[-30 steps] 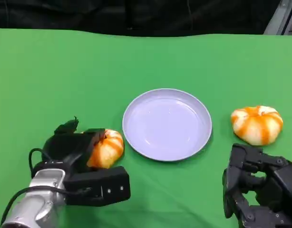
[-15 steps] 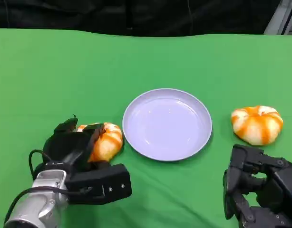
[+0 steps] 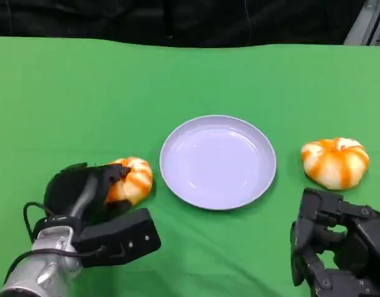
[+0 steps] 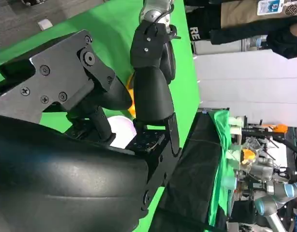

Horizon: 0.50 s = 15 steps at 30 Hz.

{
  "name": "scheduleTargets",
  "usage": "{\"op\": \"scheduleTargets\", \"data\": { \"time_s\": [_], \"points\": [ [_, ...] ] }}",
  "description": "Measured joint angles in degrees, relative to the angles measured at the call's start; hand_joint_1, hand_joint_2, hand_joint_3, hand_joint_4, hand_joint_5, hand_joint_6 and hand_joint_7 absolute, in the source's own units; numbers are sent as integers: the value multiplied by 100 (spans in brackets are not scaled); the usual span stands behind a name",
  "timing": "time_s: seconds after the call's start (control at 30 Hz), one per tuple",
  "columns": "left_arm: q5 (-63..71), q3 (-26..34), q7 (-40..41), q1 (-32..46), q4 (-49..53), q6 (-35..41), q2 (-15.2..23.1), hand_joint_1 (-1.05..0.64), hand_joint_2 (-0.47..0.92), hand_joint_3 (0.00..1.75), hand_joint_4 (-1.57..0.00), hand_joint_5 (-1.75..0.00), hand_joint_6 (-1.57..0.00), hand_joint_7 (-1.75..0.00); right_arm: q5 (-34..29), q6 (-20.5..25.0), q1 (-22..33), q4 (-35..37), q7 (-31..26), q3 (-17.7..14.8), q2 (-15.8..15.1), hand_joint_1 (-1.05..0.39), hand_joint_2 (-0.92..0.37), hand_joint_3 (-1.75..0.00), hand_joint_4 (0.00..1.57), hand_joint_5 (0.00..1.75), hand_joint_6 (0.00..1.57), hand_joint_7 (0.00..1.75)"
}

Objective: Grasp the bread from the table and place it into the plate.

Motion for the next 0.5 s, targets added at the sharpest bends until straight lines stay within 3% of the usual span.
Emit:
{"op": "scheduleTargets", "data": {
  "time_s": [0.03, 0.13, 0.27, 0.33, 0.47, 0.5],
  "points": [
    [-7, 8, 82, -2, 42, -43, 12, -6, 68, 63, -84, -173, -67, -169, 0, -1, 0, 0, 0, -1, 0, -5, -58, -127, 85, 175, 65, 169],
    [-43, 68, 207, -5, 105, -134, 45, -8, 61, 80, -80, -174, -75, -152, -1, 0, 0, 0, -1, -3, -1, -5, -58, -126, 85, 175, 65, 169],
    [-179, 207, 253, -8, 13, -220, 106, -7, 58, 85, -80, -175, -75, -151, -14, 0, -1, 0, -24, -8, -1, -5, -58, -126, 85, 175, 66, 168],
    [-195, 219, 270, -17, -40, -231, 128, -12, 60, 82, -81, -175, -66, -169, -11, 0, -1, 0, -31, -11, -1, -4, -59, -126, 85, 175, 66, 168],
    [-191, 236, 319, -103, -558, -436, 150, -14, 57, 91, -82, -175, -63, -174, 15, -20, -3, 30, -10, -33, -1, -3, -59, -126, 85, 175, 66, 168],
    [-190, 235, 319, -157, -642, -487, 149, -24, 67, 80, -77, -175, -60, -175, 15, -29, -4, 35, -2, -34, -1, -3, -60, -127, 85, 175, 66, 169]
  ]
}}
